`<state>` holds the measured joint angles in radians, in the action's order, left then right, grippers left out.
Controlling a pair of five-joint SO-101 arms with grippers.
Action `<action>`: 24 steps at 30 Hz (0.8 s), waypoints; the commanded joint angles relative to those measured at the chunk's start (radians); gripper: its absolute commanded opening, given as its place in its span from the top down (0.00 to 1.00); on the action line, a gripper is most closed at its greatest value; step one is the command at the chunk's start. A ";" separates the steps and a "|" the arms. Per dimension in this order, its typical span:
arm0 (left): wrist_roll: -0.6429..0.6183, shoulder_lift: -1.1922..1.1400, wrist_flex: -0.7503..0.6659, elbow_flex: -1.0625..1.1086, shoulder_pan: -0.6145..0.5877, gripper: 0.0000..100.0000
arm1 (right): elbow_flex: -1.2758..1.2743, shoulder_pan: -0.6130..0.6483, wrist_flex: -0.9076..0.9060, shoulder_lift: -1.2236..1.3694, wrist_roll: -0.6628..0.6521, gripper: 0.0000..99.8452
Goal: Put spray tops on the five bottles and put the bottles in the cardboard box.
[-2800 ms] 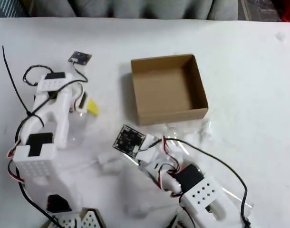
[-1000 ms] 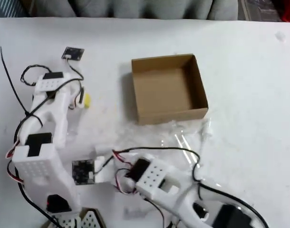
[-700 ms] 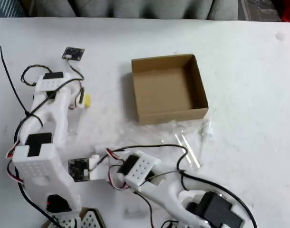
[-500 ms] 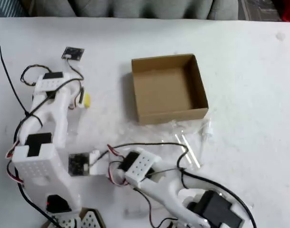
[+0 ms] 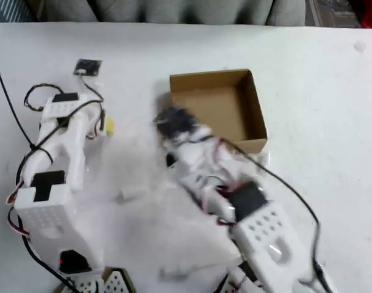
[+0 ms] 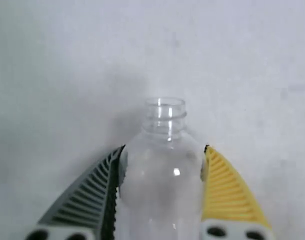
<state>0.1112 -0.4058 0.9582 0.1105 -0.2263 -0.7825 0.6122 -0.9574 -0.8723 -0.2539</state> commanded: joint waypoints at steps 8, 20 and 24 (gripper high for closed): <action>-0.138 0.074 -0.041 -0.054 -0.035 0.98 | 0.147 -0.139 -0.369 -0.300 0.114 0.98; -0.137 0.518 0.009 0.143 0.035 0.98 | 0.316 -0.137 -0.403 -0.332 0.356 0.98; -0.137 0.759 0.005 0.293 0.113 0.97 | 0.272 -0.137 -0.295 -0.340 0.470 0.98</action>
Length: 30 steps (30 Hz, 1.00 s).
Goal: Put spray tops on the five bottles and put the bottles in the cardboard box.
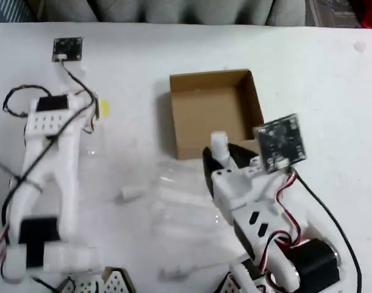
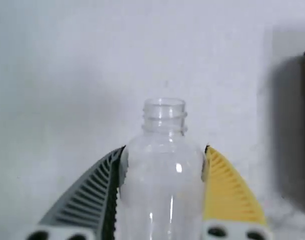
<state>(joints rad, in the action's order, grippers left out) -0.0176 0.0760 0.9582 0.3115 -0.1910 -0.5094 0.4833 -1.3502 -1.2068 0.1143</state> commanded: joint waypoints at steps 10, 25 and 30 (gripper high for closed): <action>-0.008 0.713 -0.253 0.505 0.277 0.97 | -0.259 -0.085 0.513 -0.005 0.207 0.98; -0.008 1.032 -0.792 0.957 0.377 0.98 | -0.269 -0.101 1.300 0.050 0.169 0.99; -0.009 1.210 -0.787 1.033 0.377 0.98 | -0.018 0.012 1.296 0.266 0.041 0.99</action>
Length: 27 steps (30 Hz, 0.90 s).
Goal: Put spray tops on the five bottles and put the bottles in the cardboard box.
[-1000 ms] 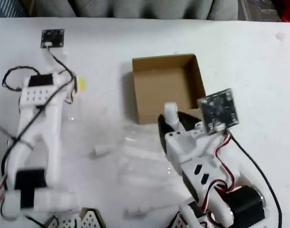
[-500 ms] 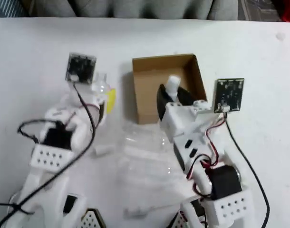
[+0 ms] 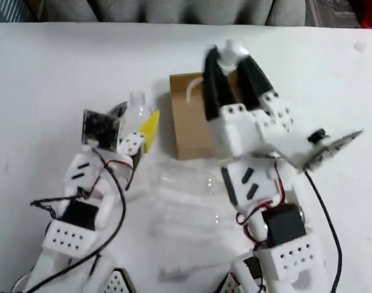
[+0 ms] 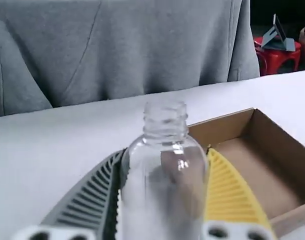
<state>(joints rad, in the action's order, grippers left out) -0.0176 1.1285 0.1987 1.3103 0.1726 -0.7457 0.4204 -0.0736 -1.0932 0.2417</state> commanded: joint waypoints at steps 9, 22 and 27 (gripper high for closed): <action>-0.009 0.691 0.009 0.321 0.012 0.98 | 0.562 0.236 -0.160 0.410 -0.092 0.99; -0.006 0.676 -0.005 0.356 0.013 0.98 | 0.526 0.315 -0.232 0.354 -0.095 0.99; -0.005 0.676 -0.005 0.365 0.013 0.98 | 0.525 0.315 -0.297 0.335 -0.091 0.99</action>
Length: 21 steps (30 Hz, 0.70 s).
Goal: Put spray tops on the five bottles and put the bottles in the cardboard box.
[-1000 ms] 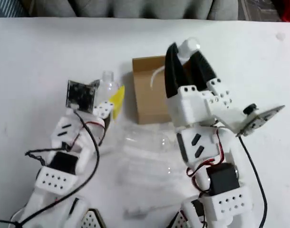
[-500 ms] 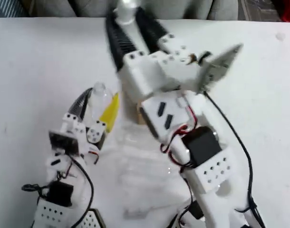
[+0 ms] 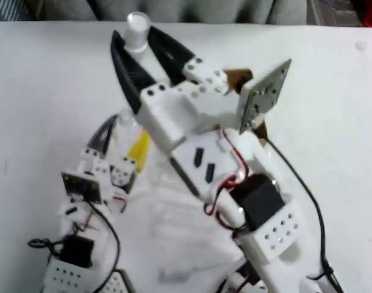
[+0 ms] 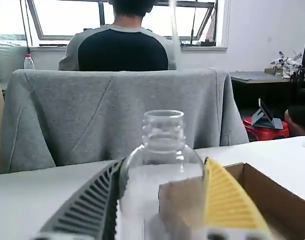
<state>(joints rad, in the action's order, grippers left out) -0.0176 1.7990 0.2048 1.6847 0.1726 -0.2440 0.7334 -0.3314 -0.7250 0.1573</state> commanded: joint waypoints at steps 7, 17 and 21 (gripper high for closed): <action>-0.005 0.005 -0.011 -0.009 0.013 0.98 | 0.023 0.004 -0.035 -0.022 0.040 0.99; -0.005 0.005 -0.011 -0.009 0.010 0.98 | -0.086 0.001 0.117 -0.021 0.048 0.99; -0.005 0.005 -0.011 -0.009 0.005 0.98 | -0.126 -0.001 0.119 -0.021 0.048 0.99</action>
<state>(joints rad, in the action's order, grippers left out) -0.0176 1.8006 0.2048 1.6893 0.1726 -0.3606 0.7304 -0.2363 -0.7327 0.1972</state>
